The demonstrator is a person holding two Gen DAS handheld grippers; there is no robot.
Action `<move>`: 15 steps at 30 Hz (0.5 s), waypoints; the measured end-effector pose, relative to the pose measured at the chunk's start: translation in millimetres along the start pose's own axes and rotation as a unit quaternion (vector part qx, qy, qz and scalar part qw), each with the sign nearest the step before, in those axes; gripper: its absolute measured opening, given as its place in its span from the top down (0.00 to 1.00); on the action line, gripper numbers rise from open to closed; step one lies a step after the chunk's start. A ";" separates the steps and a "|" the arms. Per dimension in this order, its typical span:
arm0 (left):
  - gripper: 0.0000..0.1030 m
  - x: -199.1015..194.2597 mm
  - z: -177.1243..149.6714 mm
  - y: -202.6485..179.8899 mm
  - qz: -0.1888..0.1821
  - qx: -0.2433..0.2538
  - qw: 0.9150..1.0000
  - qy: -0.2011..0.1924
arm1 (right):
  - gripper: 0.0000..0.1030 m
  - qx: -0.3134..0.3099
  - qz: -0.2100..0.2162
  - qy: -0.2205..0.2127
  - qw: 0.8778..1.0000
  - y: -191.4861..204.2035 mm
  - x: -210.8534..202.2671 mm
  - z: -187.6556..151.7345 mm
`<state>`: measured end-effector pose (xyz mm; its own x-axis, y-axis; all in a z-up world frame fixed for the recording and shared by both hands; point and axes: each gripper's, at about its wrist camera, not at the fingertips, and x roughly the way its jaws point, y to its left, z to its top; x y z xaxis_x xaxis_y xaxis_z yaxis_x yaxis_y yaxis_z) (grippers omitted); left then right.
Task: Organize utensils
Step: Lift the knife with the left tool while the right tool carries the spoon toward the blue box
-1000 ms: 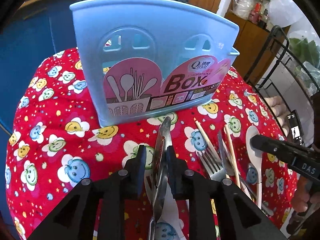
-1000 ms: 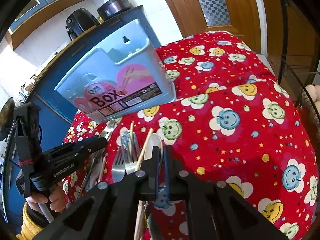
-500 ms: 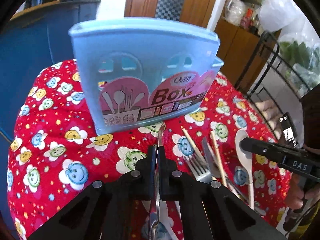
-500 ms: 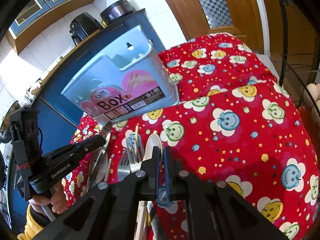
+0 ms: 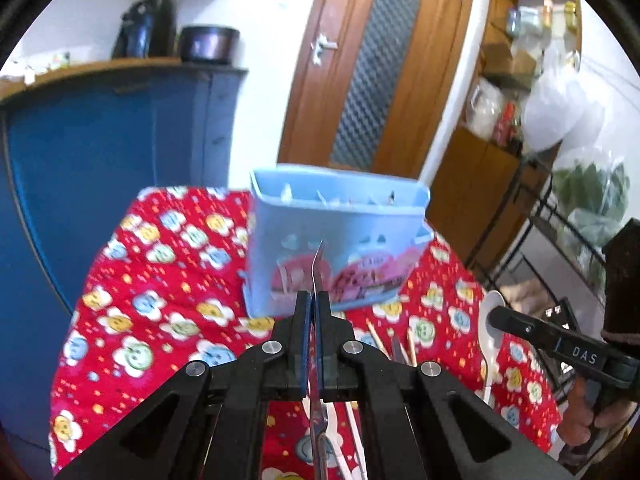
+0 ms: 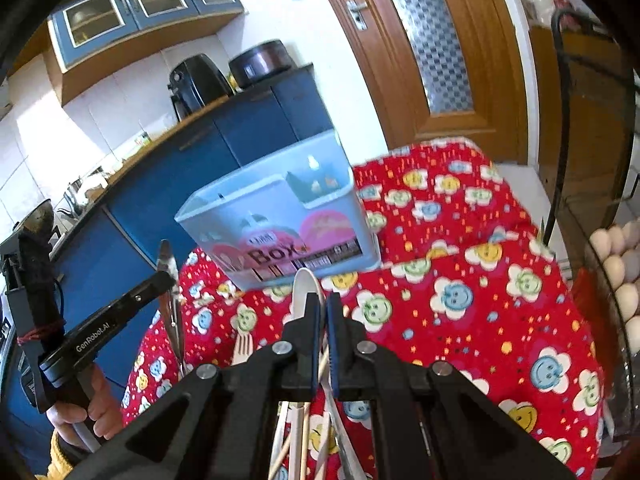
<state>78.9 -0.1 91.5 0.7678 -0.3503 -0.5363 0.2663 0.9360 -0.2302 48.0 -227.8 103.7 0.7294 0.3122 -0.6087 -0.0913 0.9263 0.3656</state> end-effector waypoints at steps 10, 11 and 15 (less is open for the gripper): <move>0.98 -37.0 38.7 2.7 0.000 -0.016 0.997 -0.078 | 0.95 -0.032 -0.011 -0.059 0.998 21.1 -23.8 33.0; 0.98 -39.9 45.0 3.3 0.001 -0.016 0.996 -0.084 | 0.95 -0.035 -0.013 -0.064 0.997 22.9 -24.9 37.1; 0.98 -49.6 61.4 -0.9 -0.001 -0.011 0.995 -0.098 | 0.95 -0.042 -0.022 -0.080 0.996 26.4 -27.0 52.1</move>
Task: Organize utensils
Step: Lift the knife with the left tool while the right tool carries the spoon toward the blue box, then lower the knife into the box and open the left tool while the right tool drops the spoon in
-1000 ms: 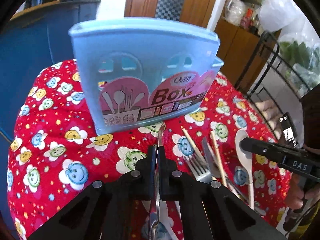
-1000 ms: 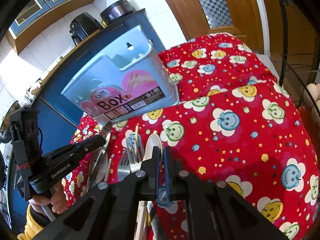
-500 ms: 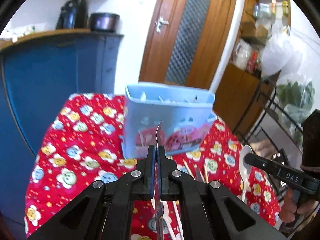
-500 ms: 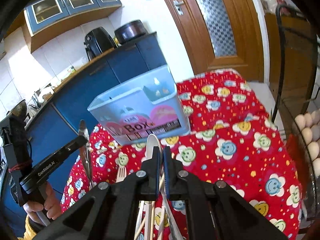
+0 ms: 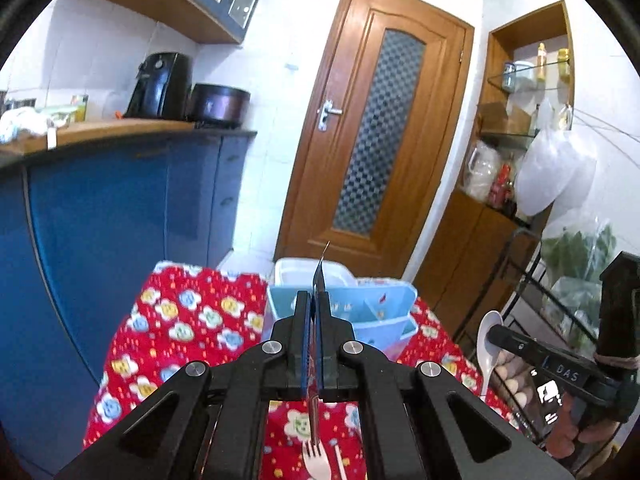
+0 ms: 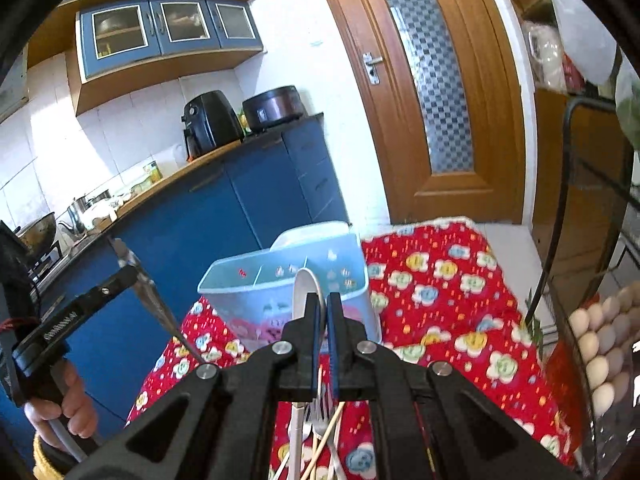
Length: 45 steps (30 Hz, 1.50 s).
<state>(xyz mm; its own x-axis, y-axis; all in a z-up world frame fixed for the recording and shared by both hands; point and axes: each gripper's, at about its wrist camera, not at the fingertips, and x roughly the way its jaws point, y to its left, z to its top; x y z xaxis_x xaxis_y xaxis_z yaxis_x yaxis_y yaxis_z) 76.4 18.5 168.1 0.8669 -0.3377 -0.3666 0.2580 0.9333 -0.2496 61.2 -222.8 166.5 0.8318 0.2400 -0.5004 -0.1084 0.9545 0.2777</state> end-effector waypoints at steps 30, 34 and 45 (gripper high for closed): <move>0.98 68.7 78.2 -12.9 0.044 0.049 0.997 -0.042 | 0.95 -0.049 -0.084 -0.140 0.985 8.5 73.6 91.7; 0.98 90.0 65.6 -10.4 0.044 0.053 0.997 -0.026 | 0.95 -0.047 -0.088 -0.136 0.986 0.1 90.7 83.3; 0.98 125.3 30.2 5.2 0.033 0.032 0.999 0.019 | 0.94 -0.047 -0.089 -0.155 0.983 -5.6 94.8 76.6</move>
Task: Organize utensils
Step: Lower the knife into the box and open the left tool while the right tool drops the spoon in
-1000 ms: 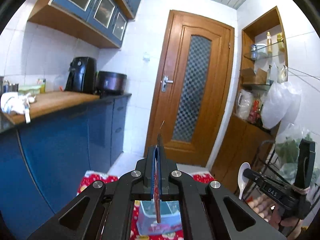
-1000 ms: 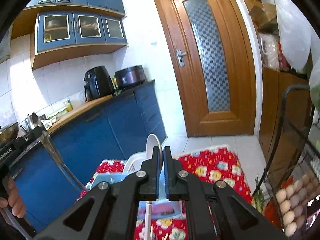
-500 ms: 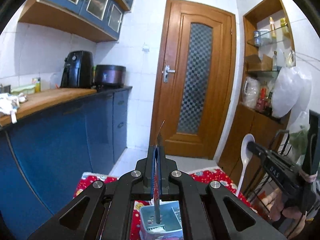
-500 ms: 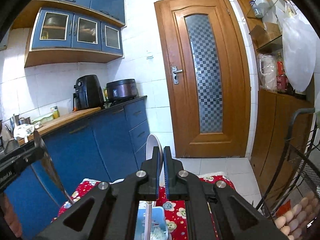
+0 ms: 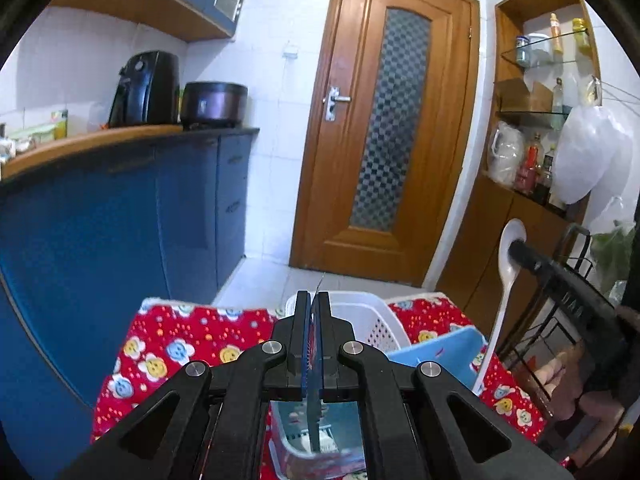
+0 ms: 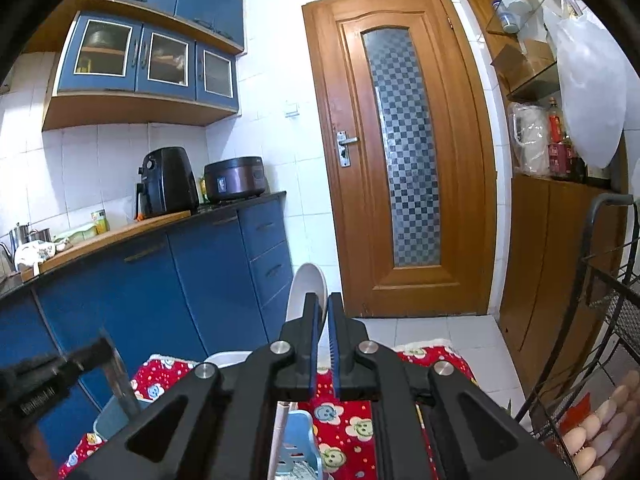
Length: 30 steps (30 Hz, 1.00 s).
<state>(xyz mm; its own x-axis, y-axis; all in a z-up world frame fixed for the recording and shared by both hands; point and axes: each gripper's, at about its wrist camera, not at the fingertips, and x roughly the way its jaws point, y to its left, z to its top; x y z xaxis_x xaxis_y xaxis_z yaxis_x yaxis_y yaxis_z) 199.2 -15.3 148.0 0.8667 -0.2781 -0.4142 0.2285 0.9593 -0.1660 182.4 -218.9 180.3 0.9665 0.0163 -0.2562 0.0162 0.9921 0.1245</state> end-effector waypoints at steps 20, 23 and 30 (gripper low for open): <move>0.98 3.1 -8.8 1.1 -0.017 0.001 1.000 0.009 | 0.94 -0.007 0.003 -0.002 1.000 3.8 10.1 2.3; 0.98 3.5 -10.0 0.7 -0.019 0.001 1.000 0.015 | 0.94 -0.018 0.004 0.007 1.000 7.6 10.5 -4.9; 0.97 3.3 -14.4 0.9 -0.021 -0.007 0.999 0.029 | 0.94 -0.015 0.025 0.047 0.998 7.3 10.9 -26.2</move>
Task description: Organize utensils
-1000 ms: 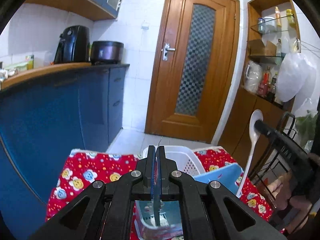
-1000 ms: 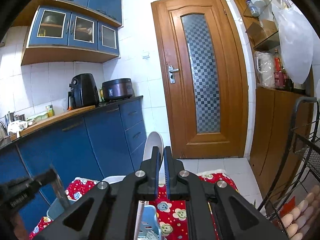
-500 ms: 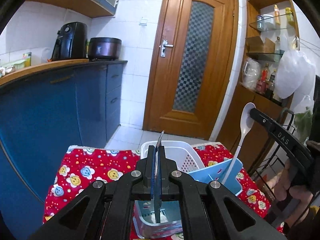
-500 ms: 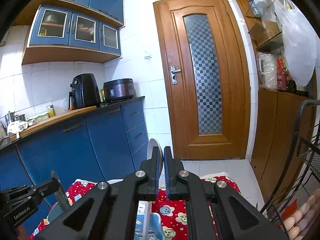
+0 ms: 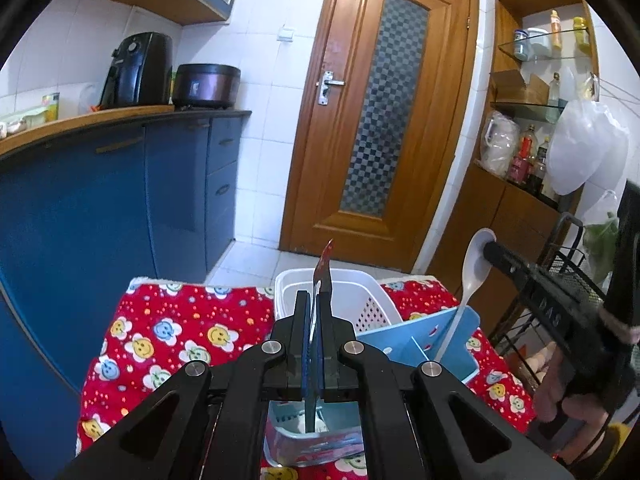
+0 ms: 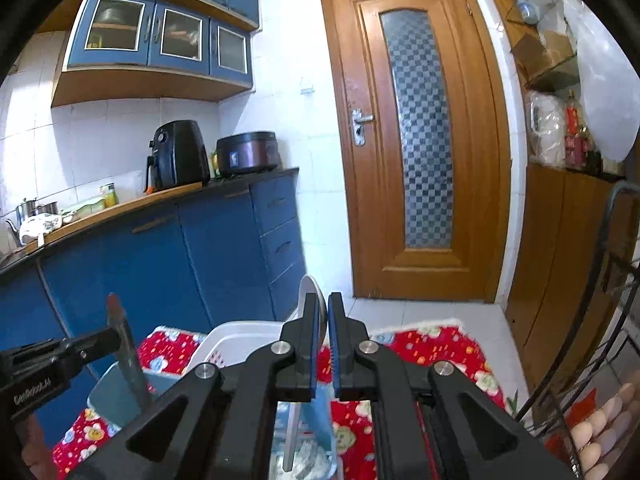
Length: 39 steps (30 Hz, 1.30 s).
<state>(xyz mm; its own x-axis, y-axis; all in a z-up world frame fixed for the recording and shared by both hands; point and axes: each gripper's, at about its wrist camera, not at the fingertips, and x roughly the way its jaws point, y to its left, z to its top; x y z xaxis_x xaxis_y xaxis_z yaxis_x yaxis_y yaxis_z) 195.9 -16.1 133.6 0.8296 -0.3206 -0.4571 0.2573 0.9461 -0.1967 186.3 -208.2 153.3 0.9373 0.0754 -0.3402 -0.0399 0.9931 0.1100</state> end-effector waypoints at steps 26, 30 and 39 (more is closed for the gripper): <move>0.64 -51.7 -25.2 -13.6 -0.009 0.006 1.000 0.018 | 0.71 0.090 0.064 0.088 0.990 -29.6 -65.3 -25.4; 0.64 -60.0 -36.9 -12.4 -0.006 0.002 1.000 0.028 | 0.71 0.096 0.068 0.113 0.987 -30.0 -73.9 -39.3; 0.64 -67.6 -64.0 -7.9 -0.006 -0.013 0.998 0.058 | 0.71 0.099 0.065 0.163 0.979 -30.3 -85.6 -76.3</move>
<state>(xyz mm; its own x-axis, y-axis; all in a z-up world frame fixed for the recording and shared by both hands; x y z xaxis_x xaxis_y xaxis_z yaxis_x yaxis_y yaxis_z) 106.0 -4.7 110.6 0.7634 -0.3372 -0.5510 0.2527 0.9409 -0.2257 80.8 -237.9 107.8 0.7666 0.2567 -0.5886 -0.0533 0.9389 0.3401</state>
